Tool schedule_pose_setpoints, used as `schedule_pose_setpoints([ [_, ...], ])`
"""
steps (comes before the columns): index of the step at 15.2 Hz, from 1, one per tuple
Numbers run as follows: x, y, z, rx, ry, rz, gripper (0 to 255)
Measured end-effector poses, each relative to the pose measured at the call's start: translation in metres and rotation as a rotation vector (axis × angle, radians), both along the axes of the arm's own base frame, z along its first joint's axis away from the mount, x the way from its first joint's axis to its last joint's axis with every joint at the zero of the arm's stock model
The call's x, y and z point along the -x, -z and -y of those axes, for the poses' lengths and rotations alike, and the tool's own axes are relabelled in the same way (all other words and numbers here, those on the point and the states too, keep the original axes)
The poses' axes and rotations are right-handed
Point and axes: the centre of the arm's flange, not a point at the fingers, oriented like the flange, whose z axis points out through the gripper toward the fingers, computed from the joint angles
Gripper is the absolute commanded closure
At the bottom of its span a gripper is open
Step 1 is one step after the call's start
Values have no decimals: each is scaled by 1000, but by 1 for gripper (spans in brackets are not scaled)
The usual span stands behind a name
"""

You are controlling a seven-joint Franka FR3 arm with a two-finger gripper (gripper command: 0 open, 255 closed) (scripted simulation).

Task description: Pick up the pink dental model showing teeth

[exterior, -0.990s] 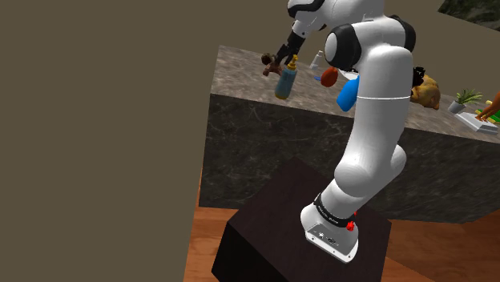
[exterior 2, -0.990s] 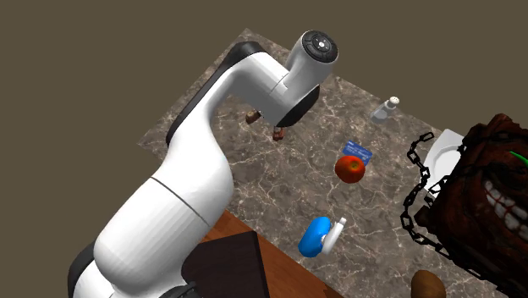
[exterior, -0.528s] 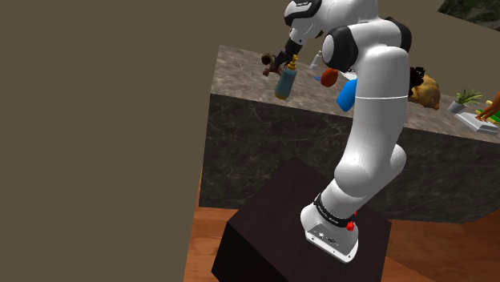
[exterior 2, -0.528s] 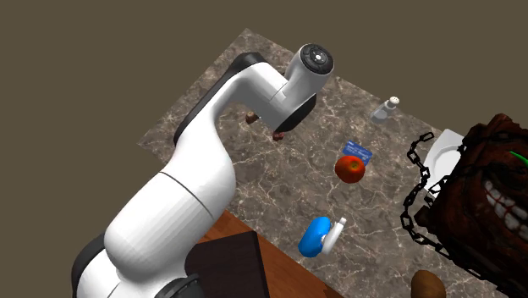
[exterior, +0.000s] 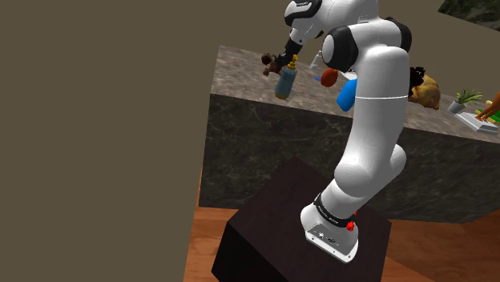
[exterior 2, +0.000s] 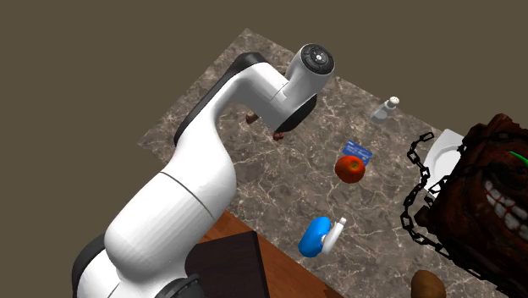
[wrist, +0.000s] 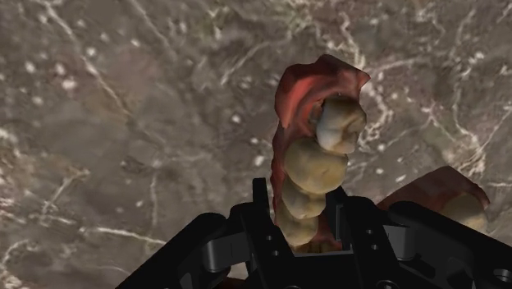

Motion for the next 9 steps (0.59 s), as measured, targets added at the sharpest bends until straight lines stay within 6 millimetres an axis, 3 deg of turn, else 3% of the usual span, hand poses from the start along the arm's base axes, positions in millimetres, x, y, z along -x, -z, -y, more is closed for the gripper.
schedule_pose_setpoints([
  [4, -1, -5, -1, -2, -1, -2, 255],
  [9, 0, -29, 1, -2, -1, -2, 255],
])
